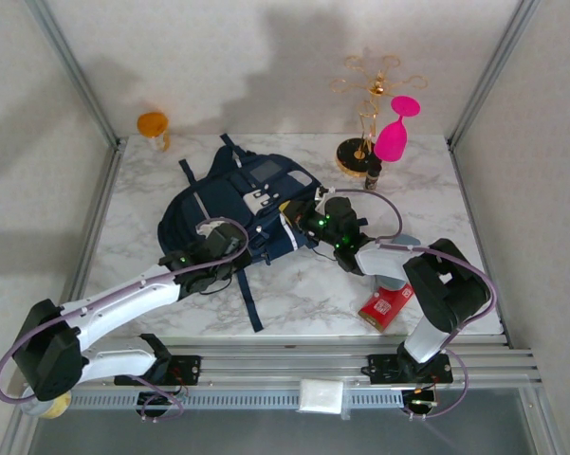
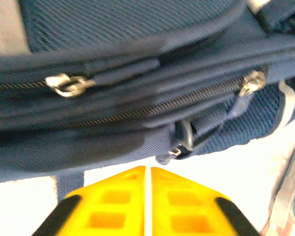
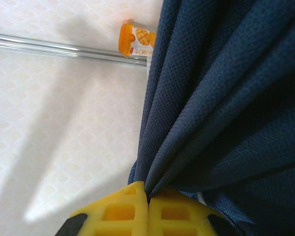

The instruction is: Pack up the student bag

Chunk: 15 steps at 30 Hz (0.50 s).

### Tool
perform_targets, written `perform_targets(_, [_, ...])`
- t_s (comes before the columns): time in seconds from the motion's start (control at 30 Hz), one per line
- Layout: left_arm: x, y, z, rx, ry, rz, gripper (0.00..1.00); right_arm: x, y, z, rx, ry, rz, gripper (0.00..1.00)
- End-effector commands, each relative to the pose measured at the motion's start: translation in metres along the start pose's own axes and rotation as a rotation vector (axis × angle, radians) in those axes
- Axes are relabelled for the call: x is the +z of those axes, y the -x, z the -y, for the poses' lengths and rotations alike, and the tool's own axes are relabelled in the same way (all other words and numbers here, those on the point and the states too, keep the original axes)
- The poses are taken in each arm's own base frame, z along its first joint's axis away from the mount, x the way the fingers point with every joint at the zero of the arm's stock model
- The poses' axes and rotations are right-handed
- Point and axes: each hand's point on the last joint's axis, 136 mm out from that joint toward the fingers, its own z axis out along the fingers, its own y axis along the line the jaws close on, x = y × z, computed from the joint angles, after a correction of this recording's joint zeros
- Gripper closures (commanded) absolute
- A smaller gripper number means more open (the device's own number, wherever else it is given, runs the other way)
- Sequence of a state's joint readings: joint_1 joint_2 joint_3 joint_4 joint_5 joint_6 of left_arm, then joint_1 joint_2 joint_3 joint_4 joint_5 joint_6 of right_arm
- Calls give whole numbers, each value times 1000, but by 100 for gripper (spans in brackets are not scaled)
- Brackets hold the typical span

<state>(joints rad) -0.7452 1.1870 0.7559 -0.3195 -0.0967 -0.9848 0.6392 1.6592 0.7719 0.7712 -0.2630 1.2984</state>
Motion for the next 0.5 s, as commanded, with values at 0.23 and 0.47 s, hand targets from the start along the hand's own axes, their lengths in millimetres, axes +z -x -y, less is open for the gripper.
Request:
perform_targets(0.23, [5, 34, 51, -17, -39, 123, 60, 9, -2, -45, -34, 133, 4, 100])
perform_targets(0.47, [19, 39, 50, -93, 3, 135, 58, 6, -3, -47, -27, 134, 5, 100])
